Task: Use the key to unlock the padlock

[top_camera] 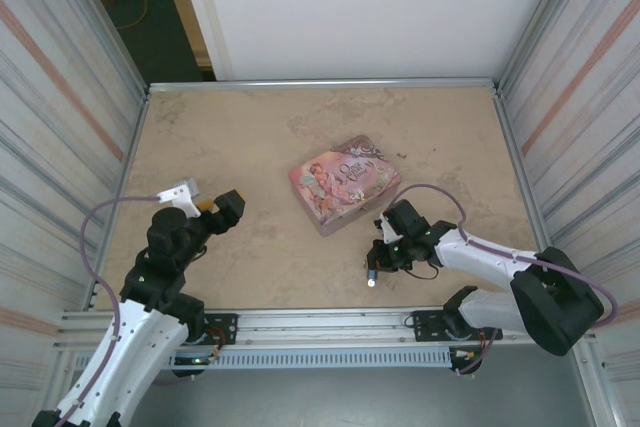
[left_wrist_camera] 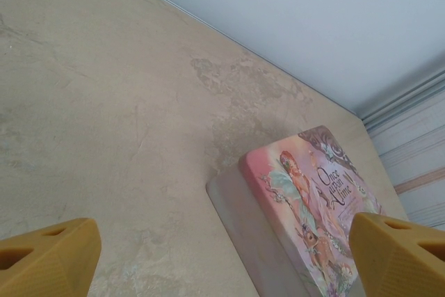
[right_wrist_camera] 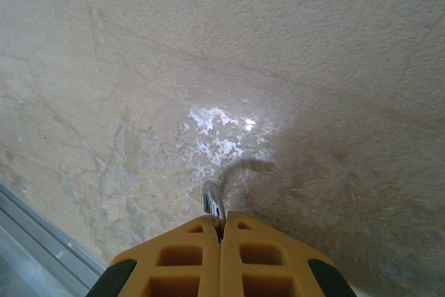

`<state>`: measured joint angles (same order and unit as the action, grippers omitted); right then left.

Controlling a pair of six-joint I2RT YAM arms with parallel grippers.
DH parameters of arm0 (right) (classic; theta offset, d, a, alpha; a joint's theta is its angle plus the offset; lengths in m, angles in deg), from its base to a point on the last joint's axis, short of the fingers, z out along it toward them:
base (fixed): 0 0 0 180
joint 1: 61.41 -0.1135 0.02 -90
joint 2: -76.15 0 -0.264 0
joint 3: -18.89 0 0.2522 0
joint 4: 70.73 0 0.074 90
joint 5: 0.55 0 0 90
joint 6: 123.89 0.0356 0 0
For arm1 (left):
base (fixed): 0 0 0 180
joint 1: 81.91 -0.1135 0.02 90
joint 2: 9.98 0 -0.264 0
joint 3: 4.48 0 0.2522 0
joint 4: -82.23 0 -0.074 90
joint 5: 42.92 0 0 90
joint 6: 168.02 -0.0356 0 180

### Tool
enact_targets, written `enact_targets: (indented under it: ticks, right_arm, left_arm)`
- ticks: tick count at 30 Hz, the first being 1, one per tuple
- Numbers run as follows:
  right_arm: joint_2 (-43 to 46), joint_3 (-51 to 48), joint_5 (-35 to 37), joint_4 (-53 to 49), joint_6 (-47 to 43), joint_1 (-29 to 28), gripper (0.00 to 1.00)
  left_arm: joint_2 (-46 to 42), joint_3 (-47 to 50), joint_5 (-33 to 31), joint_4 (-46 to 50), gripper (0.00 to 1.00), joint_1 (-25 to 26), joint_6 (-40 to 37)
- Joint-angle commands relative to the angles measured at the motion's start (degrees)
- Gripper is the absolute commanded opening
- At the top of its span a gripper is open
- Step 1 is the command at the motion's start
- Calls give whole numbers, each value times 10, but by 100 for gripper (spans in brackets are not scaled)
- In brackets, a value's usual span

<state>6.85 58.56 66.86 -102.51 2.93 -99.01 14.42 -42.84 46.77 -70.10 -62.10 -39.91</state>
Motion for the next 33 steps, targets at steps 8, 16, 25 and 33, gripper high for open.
enact_targets:
  ticks: [8,16,25,33]
  right_arm:
    - [-1,0,23,-24,-16,-4,16]
    - [26,25,46,-56,-33,-4,24]
    - [85,54,103,-77,-50,2,33]
    - [142,72,158,-72,-77,55,39]
  left_arm:
    - [-5,3,-13,10,92,-4,-8]
    - [-6,-4,-17,21,93,-5,-18]
    - [-15,-18,-31,38,93,-5,-31]
    - [-32,-30,-65,60,96,-6,-49]
